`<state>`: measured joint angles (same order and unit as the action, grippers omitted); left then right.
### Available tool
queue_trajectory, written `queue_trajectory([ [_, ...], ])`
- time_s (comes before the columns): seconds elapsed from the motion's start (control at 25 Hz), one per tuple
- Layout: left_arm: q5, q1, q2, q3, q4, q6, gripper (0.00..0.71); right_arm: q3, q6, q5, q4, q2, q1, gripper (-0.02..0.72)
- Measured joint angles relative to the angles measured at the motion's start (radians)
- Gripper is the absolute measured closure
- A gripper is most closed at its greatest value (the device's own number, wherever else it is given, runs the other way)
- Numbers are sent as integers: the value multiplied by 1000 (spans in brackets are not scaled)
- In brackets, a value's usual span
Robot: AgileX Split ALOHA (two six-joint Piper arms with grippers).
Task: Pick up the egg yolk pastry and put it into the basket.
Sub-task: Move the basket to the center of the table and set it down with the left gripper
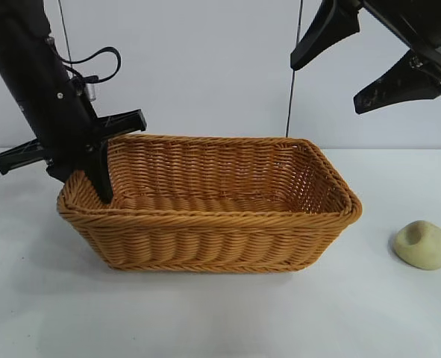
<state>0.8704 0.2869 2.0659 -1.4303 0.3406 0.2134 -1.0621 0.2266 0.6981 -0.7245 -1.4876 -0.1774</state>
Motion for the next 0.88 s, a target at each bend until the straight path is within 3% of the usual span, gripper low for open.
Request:
queue_trajectory([
  [0.48, -48, 0, 46, 18, 26, -38, 609, 0, 0, 0, 0, 0, 0, 76],
  [0.6, -51, 0, 46, 18, 32, -38, 481, 0, 0, 0, 0, 0, 0, 76],
  [0.76, -48, 0, 46, 18, 36, -38, 178, 0, 0, 0, 0, 0, 0, 76],
  [0.88, -21, 0, 46, 10, 36, -38, 84, 0, 0, 0, 0, 0, 0, 76],
])
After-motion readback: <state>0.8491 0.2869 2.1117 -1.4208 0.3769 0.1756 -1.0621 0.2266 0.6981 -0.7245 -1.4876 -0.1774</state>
